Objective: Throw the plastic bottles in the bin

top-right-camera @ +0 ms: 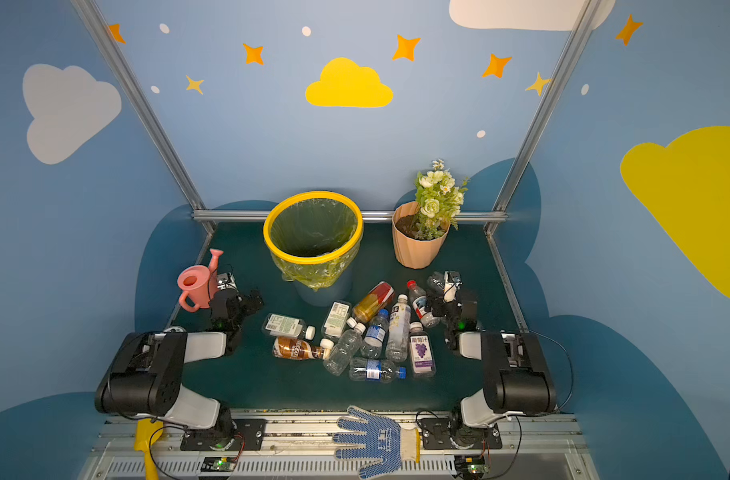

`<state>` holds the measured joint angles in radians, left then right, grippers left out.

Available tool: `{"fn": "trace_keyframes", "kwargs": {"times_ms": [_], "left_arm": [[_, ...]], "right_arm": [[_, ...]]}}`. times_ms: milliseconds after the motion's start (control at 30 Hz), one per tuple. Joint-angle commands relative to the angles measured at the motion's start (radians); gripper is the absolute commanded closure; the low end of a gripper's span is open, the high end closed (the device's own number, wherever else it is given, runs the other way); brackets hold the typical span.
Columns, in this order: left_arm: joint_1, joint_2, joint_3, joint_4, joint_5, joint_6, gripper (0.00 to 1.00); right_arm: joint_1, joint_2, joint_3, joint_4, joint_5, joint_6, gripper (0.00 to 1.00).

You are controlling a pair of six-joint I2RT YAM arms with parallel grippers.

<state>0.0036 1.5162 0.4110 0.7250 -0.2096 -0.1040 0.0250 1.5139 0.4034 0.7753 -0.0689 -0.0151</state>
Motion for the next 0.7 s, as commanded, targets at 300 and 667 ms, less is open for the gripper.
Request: {"fn": "trace_keyframes", "kwargs": {"times_ms": [300, 667], "left_arm": [[-0.004, -0.004, 0.011, -0.001, 0.006, 0.014, 0.00], [-0.004, -0.004, 0.011, -0.001, 0.006, 0.013, 0.00]], "right_arm": [[-0.003, 0.003, 0.006, 0.015, -0.008, 0.008, 0.03], [-0.004, 0.004, 0.006, 0.016, -0.009, 0.008, 0.03]]}}
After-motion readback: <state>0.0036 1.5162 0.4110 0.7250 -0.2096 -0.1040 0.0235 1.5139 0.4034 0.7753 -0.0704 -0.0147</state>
